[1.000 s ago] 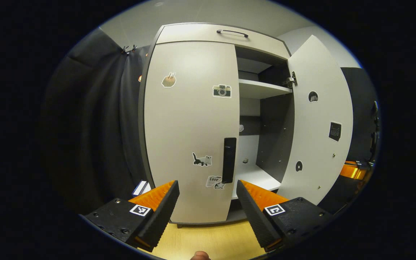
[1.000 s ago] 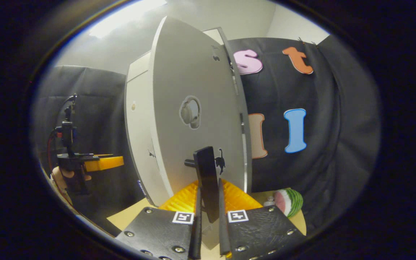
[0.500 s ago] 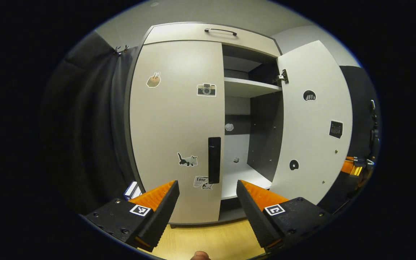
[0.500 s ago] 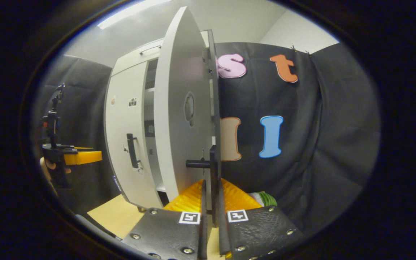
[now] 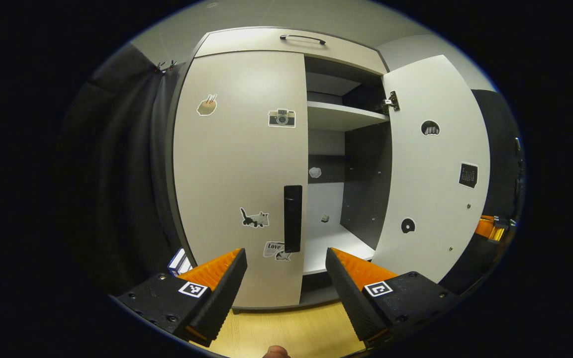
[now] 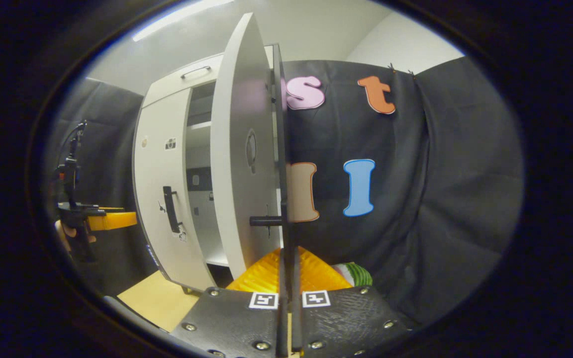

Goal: Open the right door of the double-door shoe cabinet with the right hand, and open the left door with the left hand.

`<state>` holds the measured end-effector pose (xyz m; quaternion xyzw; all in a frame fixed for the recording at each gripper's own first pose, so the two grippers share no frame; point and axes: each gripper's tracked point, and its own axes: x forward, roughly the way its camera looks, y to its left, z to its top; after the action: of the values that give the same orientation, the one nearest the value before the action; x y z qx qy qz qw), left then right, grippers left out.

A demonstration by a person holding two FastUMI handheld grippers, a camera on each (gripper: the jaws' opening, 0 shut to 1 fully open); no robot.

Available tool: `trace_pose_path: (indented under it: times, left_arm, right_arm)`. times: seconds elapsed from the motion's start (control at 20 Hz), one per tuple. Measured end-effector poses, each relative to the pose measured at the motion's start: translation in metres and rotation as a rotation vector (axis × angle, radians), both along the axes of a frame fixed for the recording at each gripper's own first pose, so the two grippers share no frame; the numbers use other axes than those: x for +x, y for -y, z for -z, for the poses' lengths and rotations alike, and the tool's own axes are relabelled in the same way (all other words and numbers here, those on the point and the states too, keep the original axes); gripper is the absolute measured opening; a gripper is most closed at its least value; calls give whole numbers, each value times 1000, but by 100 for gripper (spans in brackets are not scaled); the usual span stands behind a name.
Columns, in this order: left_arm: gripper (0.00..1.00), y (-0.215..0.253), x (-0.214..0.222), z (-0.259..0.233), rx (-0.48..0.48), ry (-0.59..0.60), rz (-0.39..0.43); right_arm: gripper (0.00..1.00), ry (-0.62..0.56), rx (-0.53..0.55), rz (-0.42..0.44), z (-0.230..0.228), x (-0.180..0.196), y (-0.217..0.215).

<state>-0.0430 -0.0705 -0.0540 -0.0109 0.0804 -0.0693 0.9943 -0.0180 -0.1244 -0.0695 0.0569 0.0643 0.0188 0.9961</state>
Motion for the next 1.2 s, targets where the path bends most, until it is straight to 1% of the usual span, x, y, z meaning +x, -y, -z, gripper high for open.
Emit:
trace_pose_path:
  times: [0.25, 0.4, 0.5, 0.55, 0.6, 0.65, 0.7, 0.8, 0.9, 1.05, 1.2]
  left_arm:
    - [99, -1, 19, 1, 19, 1, -8]
    - [99, 0, 35, 1, 32, 7, -12]
    - [99, 1, 45, 2, 38, 6, -13]
    - [99, 2, 51, 2, 39, 7, -13]
    - [99, 4, 56, 2, 40, 10, -13]
    - [99, 5, 62, 1, 41, 15, -15]
    - [99, 6, 68, 2, 43, 19, -21]
    - [99, 6, 80, 2, 58, 24, -31]
    - [98, 7, 91, 4, 69, 27, -40]
    - [96, 8, 107, 6, 71, 32, -62]
    - [96, 3, 121, 10, 75, 40, -108]
  right_arm:
    - [4, 1, -54, 17, -2, -3, 1]
    - [4, 3, -58, 30, -4, -4, 3]
    - [4, 12, -70, 70, -7, -11, 12]
    - [8, 17, -70, 90, -8, -11, 17]
    - [8, 20, -61, 106, -8, -16, 23]
    - [14, 21, -49, 117, -8, -15, 28]
    - [18, 20, -38, 131, -8, -18, 34]
    - [19, 15, -26, 159, -6, -19, 43]
    - [30, 12, -25, 189, -5, -24, 52]
    - [30, 2, -16, 221, -2, -29, 62]
    - [30, -9, -20, 249, 2, -34, 72]
